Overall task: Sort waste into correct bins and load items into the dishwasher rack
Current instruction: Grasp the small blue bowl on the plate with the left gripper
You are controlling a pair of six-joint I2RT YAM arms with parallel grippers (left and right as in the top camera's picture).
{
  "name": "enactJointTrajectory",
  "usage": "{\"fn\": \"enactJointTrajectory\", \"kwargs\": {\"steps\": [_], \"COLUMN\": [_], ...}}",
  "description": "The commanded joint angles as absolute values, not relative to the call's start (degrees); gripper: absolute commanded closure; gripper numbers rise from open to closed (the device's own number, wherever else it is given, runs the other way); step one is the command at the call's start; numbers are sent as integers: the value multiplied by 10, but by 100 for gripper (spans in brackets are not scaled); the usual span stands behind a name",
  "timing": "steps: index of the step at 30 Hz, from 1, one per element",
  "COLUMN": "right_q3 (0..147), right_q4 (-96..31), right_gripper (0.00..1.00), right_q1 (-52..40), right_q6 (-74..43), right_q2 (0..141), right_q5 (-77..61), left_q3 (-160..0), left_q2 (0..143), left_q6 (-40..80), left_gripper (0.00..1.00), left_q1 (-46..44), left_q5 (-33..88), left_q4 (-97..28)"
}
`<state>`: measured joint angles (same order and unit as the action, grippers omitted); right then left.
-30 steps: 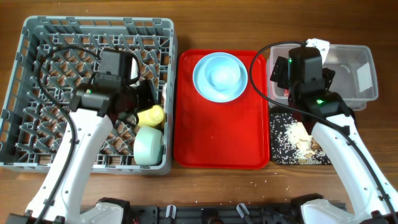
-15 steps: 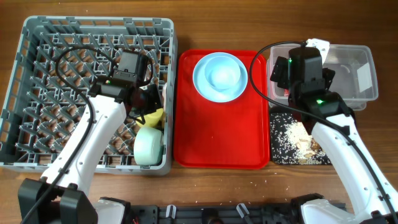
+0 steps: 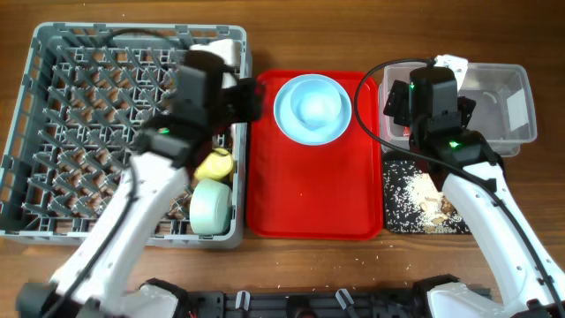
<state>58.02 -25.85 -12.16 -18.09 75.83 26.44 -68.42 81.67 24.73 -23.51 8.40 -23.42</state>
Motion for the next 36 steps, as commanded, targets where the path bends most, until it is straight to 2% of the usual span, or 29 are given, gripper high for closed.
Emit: {"fn": "enactJointTrajectory", "kwargs": {"steps": [1,6,7,8,9,11,15,19,23,28,30,33,35,36], "right_q3": [588,588,588,588,588,588,588,588,588,588,588,588,588,588], "right_q4": [-257,-257,-257,-257,-257,-258,-258,-257,-258,-258,-257,-258,-257,-257], "right_gripper": [0,0,0,0,0,0,0,0,0,0,0,0,0,1], "right_q1": [-120,-120,-120,-120,-120,-120,-120,-120,-120,-120,-120,-120,-120,-120], "right_q6": [-180,-180,-180,-181,-180,-180,-180,-180,-180,-180,-180,-180,-180,-180], "right_q2": [756,756,756,756,756,756,756,756,756,756,756,756,756,756], "right_q5": [270,270,270,270,270,270,270,270,270,270,270,270,270,270], "left_q3": [-744,-1145,-1206,-1229,-1229,-1229,-1229,-1227,-1219,-1184,-1176,-1162,-1159,-1159], "left_q2": [938,1223,1273,1306,1325,1350,1357,1358,1358,1358,1358,1358,1358,1358], "left_q6": [240,126,116,115,115,115,115,115,115,116,116,116,116,116], "left_gripper": [60,53,54,62,68,70,70,70,68,70,77,80,93,96], "left_q1": [-292,-314,-318,-324,-328,-341,-379,-410,-417,-418,-420,-420,-420,-420], "left_q5": [92,109,109,109,108,109,107,28,-43,-45,-45,-46,-46,-46], "left_q4": [-221,-522,-555,-555,-540,-532,-535,-534,-531,-518,-519,-513,-512,-510]}}
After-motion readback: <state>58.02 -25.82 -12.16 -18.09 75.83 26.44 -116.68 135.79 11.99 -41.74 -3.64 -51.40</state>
